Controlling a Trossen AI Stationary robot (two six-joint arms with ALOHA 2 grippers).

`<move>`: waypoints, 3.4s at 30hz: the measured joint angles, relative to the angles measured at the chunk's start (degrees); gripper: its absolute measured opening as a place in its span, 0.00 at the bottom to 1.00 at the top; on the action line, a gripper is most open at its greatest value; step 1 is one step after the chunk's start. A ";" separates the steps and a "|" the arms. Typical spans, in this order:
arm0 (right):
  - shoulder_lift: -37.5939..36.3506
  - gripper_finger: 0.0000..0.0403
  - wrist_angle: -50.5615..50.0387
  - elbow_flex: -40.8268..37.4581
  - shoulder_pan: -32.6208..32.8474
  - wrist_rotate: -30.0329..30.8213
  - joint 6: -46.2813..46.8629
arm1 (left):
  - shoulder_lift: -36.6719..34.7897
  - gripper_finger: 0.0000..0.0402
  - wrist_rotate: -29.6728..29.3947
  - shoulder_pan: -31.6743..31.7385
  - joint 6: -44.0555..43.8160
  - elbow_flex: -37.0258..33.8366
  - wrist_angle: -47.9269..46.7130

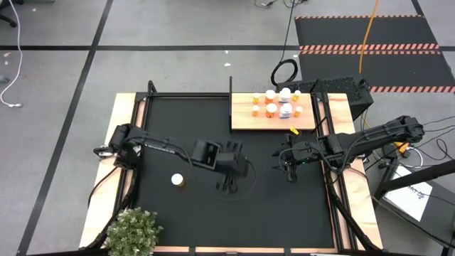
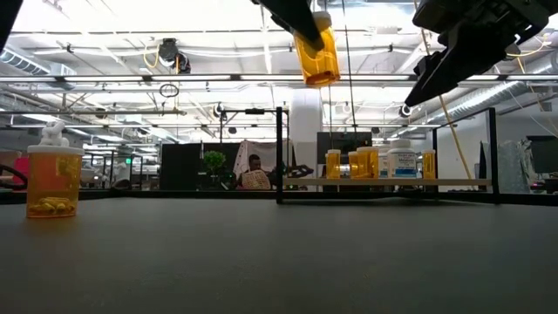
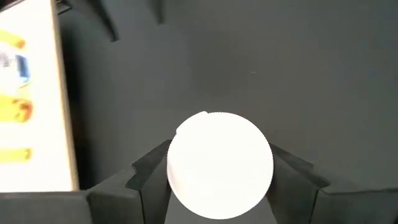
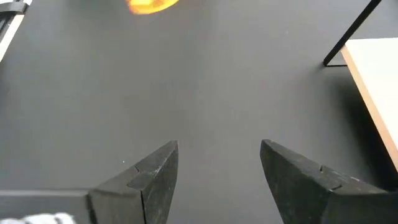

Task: Pick and place medicine bottles onto shelf by color
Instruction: Put the large orange pill bottle on the shelf

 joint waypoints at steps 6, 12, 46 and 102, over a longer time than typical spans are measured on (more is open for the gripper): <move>0.01 0.56 0.56 0.00 0.00 0.00 -0.04 | -0.94 0.51 -0.02 4.27 1.02 0.02 -0.10; 0.00 0.56 3.00 0.00 0.00 0.26 -0.91 | -0.85 0.53 0.11 6.51 3.22 0.00 -0.24; 2.85 0.57 35.56 -7.09 -1.24 18.41 -18.22 | -0.79 0.53 4.26 19.24 4.33 2.62 1.85; 13.12 0.44 50.27 -7.52 -19.98 -0.23 -24.40 | -3.39 0.77 -6.82 15.75 -3.16 2.23 3.53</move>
